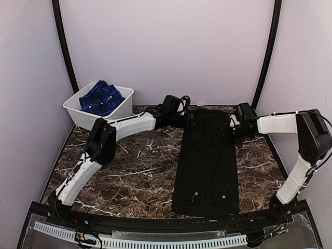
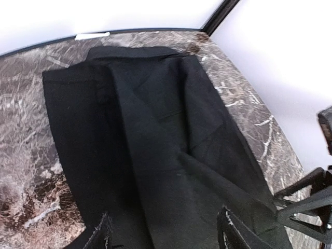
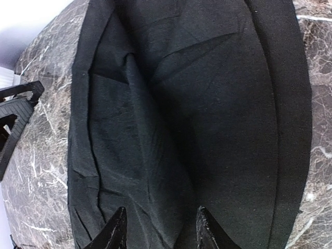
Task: Fold and stack the long sleeve shirts
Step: Adjust the rectangle-folded shirt at the center of the board.
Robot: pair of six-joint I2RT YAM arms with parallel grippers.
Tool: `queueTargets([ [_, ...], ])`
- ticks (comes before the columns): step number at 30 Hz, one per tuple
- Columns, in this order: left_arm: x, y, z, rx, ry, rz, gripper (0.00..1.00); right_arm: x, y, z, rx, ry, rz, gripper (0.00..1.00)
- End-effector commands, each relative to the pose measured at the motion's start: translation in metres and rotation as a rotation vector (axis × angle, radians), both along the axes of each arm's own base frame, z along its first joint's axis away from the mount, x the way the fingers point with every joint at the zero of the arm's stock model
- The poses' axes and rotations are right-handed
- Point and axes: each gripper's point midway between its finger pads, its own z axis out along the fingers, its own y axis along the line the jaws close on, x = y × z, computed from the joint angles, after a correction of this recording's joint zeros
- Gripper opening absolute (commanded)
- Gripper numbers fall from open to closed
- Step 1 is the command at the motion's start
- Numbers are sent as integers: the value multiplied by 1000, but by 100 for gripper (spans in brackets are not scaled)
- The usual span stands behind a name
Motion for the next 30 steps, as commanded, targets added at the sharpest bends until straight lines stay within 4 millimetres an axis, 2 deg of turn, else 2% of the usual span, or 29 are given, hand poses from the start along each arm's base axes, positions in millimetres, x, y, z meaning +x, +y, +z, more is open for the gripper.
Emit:
queueTargets([
  [1, 14, -3, 12, -46, -47, 53, 69, 9, -11, 1, -27, -44, -47, 43],
  [3, 19, 5, 5, -15, -45, 94, 68, 11, -13, -2, -43, -40, -55, 43],
  [7, 39, 37, -8, 38, -14, 218, 64, 13, -19, -7, -74, -36, -74, 42],
  [11, 43, 46, -25, 69, 18, 232, 61, 16, -23, -9, -100, -36, -88, 42],
  [18, 30, 46, -67, 159, 76, 196, 56, 22, -26, -8, -125, -40, -96, 41],
  [25, 3, 36, -77, 325, 4, 170, 54, 24, -28, -2, -137, -52, -104, 41],
  [30, -10, 39, -87, 440, -31, 184, 52, 24, -31, 2, -155, -58, -106, 41],
])
